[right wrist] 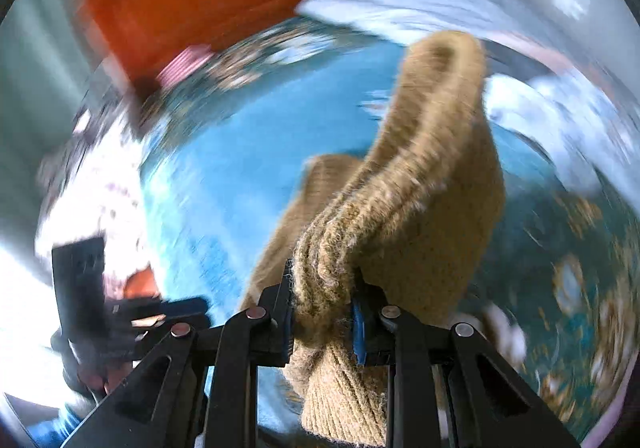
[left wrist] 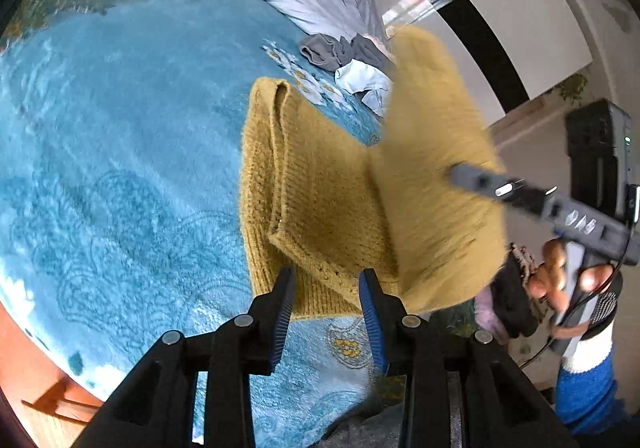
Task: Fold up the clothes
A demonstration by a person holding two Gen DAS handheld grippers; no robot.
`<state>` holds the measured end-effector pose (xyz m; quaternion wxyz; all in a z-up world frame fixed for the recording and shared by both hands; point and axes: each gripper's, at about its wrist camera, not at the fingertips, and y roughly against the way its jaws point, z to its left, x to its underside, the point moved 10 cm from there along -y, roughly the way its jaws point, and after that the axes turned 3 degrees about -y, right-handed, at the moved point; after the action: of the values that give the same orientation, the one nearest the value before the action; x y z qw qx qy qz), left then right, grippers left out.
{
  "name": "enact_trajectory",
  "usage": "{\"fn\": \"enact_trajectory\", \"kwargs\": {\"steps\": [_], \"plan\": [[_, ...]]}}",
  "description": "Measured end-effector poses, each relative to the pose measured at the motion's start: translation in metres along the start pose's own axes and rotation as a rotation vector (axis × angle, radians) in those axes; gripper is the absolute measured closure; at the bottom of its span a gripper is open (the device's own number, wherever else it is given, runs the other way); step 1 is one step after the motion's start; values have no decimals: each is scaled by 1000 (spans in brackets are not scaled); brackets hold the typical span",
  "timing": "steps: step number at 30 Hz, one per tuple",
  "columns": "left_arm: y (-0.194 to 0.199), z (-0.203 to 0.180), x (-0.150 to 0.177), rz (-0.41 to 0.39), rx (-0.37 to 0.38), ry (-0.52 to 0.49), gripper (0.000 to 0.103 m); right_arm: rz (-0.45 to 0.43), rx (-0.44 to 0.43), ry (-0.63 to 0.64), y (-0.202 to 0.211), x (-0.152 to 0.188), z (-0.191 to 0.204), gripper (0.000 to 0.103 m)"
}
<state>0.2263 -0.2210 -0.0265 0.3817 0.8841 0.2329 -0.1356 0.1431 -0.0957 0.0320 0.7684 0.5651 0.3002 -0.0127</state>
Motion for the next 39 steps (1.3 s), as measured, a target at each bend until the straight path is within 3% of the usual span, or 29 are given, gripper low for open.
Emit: {"fn": "enact_trajectory", "kwargs": {"steps": [3,9,12,17,21,24,31,34,36,39], "plan": [[-1,7,3,1,9,38,64,124,37,72,-42,12,26,80],[-4,15,3,-1,52,95,62,241,56,98,-88,24,43,79],[-11,14,-3,-10,87,135,57,276,26,104,-91,31,48,71],[-28,14,-9,-4,168,204,51,255,-116,36,-80,27,46,59],[-42,15,-7,10,191,233,43,171,-150,-59,-63,17,21,54],[-53,18,-8,17,208,279,43,115,-170,-137,-44,19,-7,48],[-66,15,-12,8,64,234,43,91,-161,-318,-32,62,-78,48],[-72,6,-14,31,-96,119,46,83,-203,-412,-30,81,-98,48],[-75,-5,-16,31,-178,24,65,80,-227,-460,-30,91,-109,48],[-79,-16,-19,29,-254,-59,77,75,-256,-506,-31,104,-118,48]]}}
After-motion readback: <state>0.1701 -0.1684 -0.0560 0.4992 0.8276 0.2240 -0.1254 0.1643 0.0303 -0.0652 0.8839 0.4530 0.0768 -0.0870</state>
